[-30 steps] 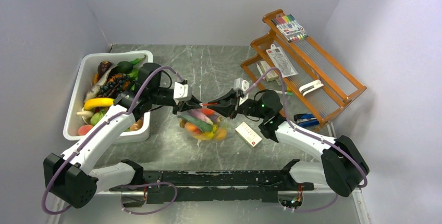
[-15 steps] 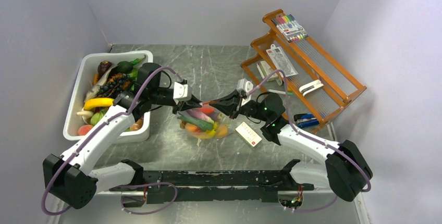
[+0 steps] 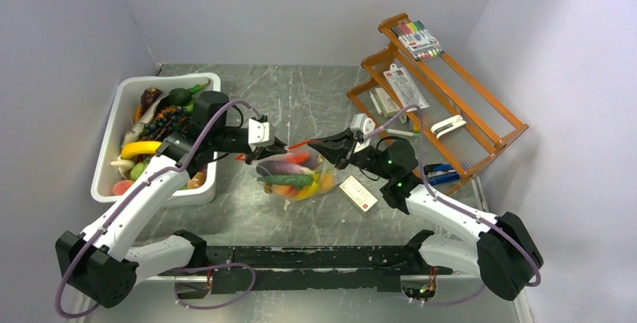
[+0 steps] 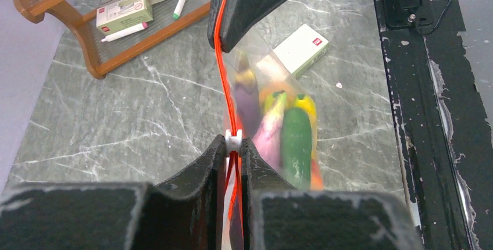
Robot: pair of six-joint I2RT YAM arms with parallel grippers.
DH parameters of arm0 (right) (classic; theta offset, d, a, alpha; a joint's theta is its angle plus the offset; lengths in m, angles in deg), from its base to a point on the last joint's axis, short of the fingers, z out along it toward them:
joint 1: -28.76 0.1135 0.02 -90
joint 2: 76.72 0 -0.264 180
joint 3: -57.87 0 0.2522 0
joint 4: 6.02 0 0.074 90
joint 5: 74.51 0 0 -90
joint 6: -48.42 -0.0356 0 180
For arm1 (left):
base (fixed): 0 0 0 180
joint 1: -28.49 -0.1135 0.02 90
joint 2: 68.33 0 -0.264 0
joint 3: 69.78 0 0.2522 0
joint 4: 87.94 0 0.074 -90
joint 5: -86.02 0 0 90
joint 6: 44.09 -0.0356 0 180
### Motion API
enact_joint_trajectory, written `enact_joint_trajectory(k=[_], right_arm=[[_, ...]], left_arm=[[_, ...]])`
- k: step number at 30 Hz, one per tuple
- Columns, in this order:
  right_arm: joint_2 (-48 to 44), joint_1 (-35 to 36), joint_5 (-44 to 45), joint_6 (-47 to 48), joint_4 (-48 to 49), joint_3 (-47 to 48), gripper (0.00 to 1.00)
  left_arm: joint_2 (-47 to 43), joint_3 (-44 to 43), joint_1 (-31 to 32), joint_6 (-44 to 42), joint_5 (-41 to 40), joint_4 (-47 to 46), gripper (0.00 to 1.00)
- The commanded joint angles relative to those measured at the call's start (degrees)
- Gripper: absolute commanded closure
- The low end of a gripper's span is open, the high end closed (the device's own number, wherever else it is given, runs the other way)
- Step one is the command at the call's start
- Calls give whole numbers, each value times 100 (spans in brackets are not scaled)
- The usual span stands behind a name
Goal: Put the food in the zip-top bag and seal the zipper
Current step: Zip the zipper food storage bag at the center of the board.
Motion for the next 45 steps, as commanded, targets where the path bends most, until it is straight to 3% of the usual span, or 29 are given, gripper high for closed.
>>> enact_joint_trajectory(k=[1, 27, 45], right_arm=[[-226, -136, 479, 102, 420, -72, 100], [-446, -911, 975, -186, 451, -283, 100], [-677, -1156, 1534, 85, 141, -331, 100]], left_arm=[[-238, -177, -53, -67, -185, 380, 93], [-962, 142, -53, 127, -671, 927, 93], [-1261, 183, -53, 653, -1602, 1489, 93]])
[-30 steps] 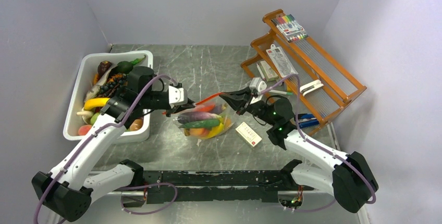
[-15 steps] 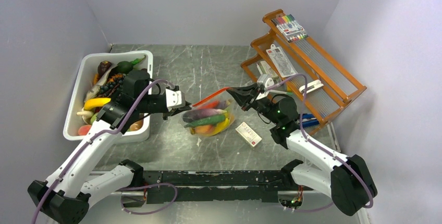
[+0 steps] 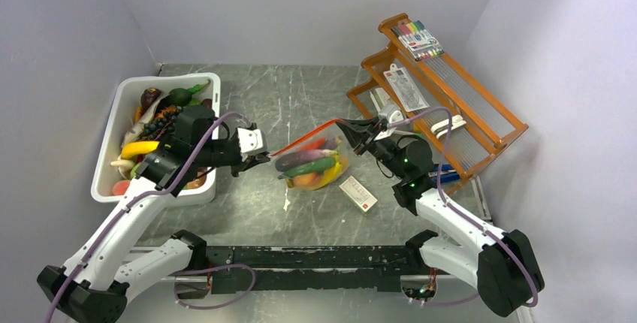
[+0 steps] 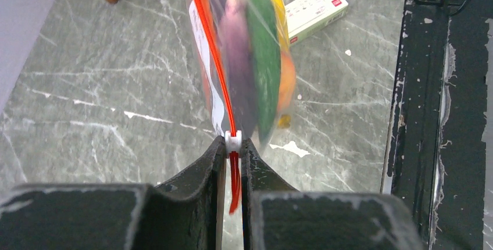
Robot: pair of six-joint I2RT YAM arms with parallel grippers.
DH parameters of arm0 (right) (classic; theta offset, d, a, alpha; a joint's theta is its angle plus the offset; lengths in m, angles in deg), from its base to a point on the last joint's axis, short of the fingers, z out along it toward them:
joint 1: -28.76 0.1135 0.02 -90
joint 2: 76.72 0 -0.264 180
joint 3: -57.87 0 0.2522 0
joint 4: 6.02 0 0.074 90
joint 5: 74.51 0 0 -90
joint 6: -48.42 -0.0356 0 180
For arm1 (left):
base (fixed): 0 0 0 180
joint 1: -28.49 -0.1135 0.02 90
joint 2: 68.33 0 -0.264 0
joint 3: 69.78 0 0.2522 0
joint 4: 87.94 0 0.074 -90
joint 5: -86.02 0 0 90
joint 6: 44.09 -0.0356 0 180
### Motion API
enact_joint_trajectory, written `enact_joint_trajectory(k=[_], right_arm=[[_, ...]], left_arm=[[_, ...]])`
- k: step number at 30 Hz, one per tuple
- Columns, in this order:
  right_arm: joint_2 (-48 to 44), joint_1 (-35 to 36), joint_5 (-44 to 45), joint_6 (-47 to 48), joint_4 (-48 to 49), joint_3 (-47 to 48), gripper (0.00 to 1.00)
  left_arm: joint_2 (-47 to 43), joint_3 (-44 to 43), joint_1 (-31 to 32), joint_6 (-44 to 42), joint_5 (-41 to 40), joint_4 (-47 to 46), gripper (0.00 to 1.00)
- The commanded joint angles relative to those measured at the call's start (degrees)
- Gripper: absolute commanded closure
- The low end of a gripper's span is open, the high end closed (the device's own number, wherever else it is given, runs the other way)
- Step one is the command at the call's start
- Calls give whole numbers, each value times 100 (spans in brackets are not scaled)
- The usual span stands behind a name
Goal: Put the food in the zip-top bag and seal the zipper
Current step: Zip the zipper food storage bag at the center of the board.
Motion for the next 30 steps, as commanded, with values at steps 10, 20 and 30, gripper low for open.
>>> enact_joint_trajectory(k=[10, 20, 30], right_arm=[[1, -302, 582, 4, 10, -13, 100], [232, -322, 240, 25, 21, 137, 100], [895, -322, -319, 152, 276, 844, 100]], left_arm=[[-661, 118, -53, 143, -1146, 955, 93], [-764, 34, -53, 185, -1478, 796, 93], [-395, -62, -53, 604, -2546, -670, 93]])
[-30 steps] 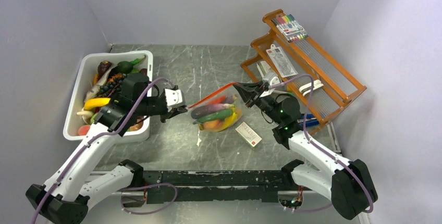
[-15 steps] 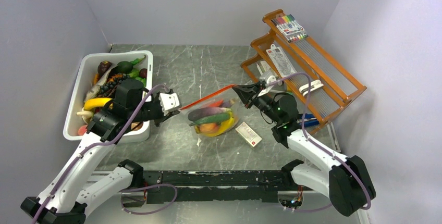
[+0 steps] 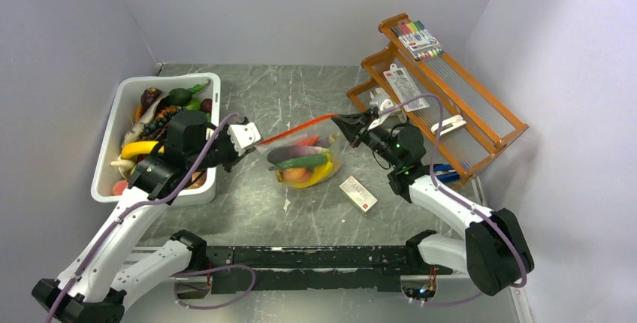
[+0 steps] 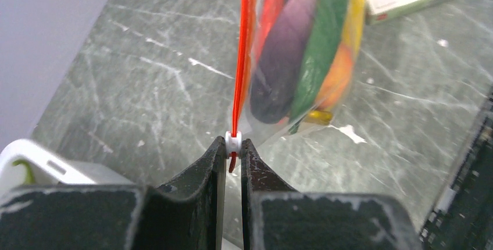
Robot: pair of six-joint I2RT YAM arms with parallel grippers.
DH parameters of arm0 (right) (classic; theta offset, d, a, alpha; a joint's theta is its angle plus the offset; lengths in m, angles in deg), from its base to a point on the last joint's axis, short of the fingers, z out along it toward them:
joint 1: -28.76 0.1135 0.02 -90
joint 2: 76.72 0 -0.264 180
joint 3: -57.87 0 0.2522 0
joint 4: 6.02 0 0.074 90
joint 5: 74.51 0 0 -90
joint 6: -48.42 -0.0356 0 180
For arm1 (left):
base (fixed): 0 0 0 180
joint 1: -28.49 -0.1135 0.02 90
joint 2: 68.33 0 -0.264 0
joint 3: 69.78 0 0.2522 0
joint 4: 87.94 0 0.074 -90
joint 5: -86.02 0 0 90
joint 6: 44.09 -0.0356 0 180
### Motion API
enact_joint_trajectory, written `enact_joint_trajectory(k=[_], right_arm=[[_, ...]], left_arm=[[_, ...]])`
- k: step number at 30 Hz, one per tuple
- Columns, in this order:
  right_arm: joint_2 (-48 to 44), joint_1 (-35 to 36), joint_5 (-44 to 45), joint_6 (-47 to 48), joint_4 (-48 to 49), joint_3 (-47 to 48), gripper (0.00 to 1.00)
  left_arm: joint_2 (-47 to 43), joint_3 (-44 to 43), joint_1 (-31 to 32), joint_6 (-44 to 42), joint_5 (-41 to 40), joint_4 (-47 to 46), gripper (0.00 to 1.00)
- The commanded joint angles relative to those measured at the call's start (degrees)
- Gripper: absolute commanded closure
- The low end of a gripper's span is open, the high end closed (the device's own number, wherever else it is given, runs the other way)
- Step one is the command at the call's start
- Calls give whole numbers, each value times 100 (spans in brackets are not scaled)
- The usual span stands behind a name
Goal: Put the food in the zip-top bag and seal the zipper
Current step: Zip the zipper food storage bag at the center of the board, then place the zipper food storage bag at the center of the board.
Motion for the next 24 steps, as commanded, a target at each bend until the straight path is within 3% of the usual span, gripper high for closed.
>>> enact_joint_trajectory(k=[1, 5, 11, 18, 21, 24], right_arm=[[218, -84, -98, 363, 193, 696, 100], [308, -84, -58, 557, -593, 1133, 100], [-323, -86, -382, 699, -673, 484, 100], [-953, -84, -326, 604, -1714, 812, 100], [-762, -84, -572, 584, -1483, 671, 100], [-250, -84, -517, 675, -983, 404, 100]], left_arm=[[205, -175, -57, 363, -1051, -920, 93], [461, -488, -62, 474, -971, -865, 93], [-75, 56, -62, 585, -796, -1246, 93], [37, -555, -67, 960, 491, -249, 93], [-26, -36, -66, 940, 166, -790, 93], [450, 165, -131, 720, -239, -926, 93]])
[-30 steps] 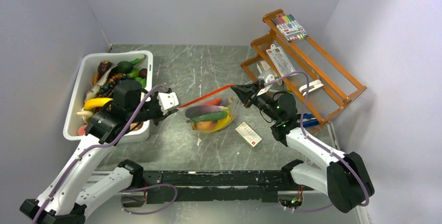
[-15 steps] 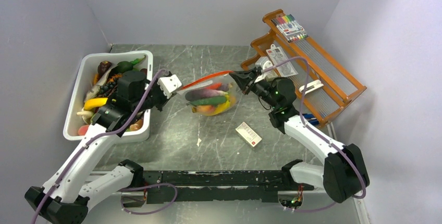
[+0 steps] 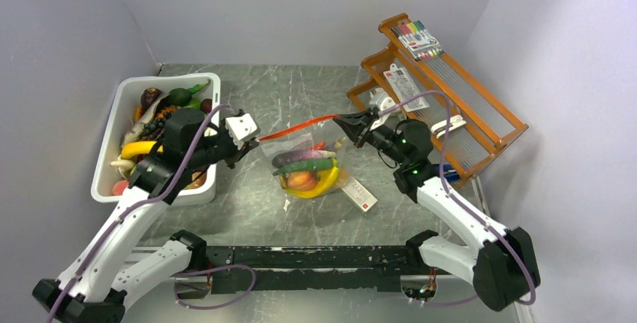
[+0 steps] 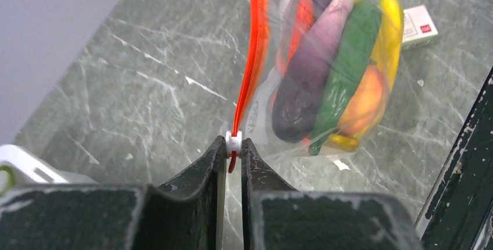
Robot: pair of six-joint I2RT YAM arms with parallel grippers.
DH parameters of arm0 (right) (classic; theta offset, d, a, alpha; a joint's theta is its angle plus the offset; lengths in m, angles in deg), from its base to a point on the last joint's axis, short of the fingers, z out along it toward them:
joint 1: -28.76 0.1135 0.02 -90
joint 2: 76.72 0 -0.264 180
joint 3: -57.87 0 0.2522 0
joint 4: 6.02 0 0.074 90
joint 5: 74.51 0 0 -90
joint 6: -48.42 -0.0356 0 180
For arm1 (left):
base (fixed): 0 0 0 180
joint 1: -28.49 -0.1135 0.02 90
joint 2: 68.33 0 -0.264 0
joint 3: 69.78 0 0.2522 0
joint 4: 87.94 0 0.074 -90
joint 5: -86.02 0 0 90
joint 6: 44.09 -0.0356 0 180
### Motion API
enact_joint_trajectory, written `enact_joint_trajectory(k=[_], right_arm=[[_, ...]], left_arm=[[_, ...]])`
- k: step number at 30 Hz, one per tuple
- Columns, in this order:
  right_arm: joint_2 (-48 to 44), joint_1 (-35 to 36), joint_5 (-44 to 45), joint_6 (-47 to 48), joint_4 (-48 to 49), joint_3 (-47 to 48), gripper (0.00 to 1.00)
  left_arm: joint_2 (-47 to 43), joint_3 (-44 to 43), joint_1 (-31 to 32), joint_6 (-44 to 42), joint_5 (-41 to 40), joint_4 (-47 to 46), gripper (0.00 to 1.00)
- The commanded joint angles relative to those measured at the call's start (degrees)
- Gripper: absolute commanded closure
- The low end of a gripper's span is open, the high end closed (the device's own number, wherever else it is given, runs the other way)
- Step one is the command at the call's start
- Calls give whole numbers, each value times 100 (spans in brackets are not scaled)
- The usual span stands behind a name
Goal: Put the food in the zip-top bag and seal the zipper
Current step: Place the zipper food storage bag at the center of the board.
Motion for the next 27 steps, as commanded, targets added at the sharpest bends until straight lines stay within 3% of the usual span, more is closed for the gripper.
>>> enact_joint_trajectory(k=[1, 5, 7, 10, 17, 20, 23, 25, 27], right_arm=[[746, -30, -118, 75, 711, -206, 100], [1712, -32, 232, 329, 749, 193, 100], [2272, -40, 532, 506, 723, 538, 100], [2937, -40, 633, 656, 670, 1029, 97], [3579, -43, 898, 280, 1397, 1490, 92], [3780, -39, 1128, 126, 1146, 1833, 78], [3664, -40, 1165, -107, 1307, 1676, 56], [3460, -40, 1106, -245, 1328, 1531, 43], [3265, -35, 1153, -366, 1212, 1449, 32]], left_arm=[[664, 172, -136, -162, -325, -257, 93], [1317, 248, -368, -181, -684, -813, 93], [1542, 308, -596, -185, -560, -1254, 93], [2236, -84, -909, -176, -381, -1212, 93], [2889, -396, -1126, 38, -979, -1501, 93], [3017, -414, -1141, 231, -1277, -1810, 92], [3124, -540, -1145, 366, -1450, -1889, 87], [3112, -578, -1145, 490, -1622, -1975, 75], [3066, -534, -1145, 644, -1858, -2155, 55]])
